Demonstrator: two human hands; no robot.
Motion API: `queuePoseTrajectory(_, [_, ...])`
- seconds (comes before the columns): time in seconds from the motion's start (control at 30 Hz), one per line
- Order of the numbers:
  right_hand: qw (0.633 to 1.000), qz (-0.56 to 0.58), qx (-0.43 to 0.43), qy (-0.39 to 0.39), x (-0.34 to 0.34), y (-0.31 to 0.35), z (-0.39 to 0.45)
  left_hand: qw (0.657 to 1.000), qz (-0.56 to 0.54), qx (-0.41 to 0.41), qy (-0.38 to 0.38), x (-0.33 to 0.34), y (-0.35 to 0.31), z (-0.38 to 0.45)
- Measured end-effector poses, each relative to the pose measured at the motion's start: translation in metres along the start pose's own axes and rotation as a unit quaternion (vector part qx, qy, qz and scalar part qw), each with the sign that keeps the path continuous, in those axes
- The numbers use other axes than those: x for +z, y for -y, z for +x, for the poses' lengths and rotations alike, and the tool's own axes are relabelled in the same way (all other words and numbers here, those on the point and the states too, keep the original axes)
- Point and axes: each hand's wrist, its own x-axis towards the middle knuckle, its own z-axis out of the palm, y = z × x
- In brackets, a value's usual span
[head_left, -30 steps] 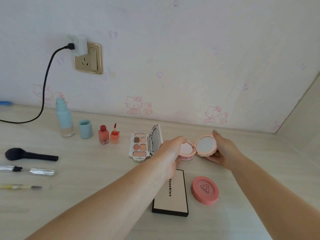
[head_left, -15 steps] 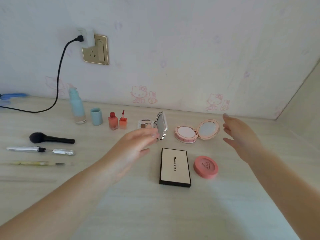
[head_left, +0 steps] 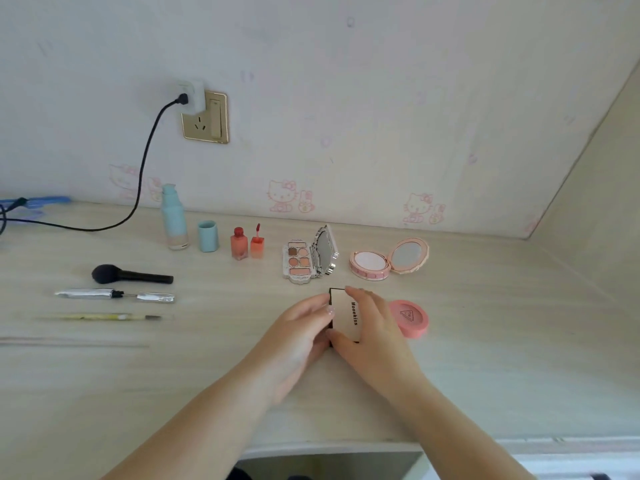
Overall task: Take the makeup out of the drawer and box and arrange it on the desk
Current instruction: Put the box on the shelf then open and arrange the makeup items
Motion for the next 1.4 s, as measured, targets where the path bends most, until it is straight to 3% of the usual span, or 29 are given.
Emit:
queuePoseTrajectory(0.23, [0.997,-0.062,0.03,0.025,0.001,0.004,0.003,1.0,-0.011,0.005,-0.015,0.005,0.0,-0.006])
queuePoseTrajectory(0.3, [0.998,0.011,0.065,0.009,-0.007,0.007,0.0,0.997,-0.066,0.009,-0.046,0.001,0.002,-0.006])
queuePoseTrajectory(0.4, [0.973,0.212,0.089,-0.013,-0.016,0.024,-0.007,0.985,-0.153,-0.002,-0.079,-0.005,0.004,-0.007])
queuePoseTrajectory(0.57, [0.943,0.33,0.042,0.006,-0.018,0.056,-0.022,0.974,-0.225,-0.023,0.03,-0.002,0.004,-0.022])
queuePoseTrajectory(0.8, [0.959,0.276,-0.021,0.055,-0.01,0.076,-0.028,0.965,-0.255,0.03,0.046,-0.013,0.004,-0.037])
queuePoseTrajectory(1.0, [0.976,0.209,-0.046,0.048,0.002,0.087,-0.032,0.966,-0.255,0.034,0.003,-0.018,0.006,-0.042])
queuePoseTrajectory(1.27, [0.989,0.143,-0.031,0.036,0.02,0.095,-0.028,0.97,-0.23,0.033,-0.074,-0.019,0.0,-0.044])
queuePoseTrajectory(1.4, [0.983,0.18,0.002,0.027,0.02,0.094,-0.021,0.97,-0.226,0.034,-0.085,-0.025,0.004,-0.042])
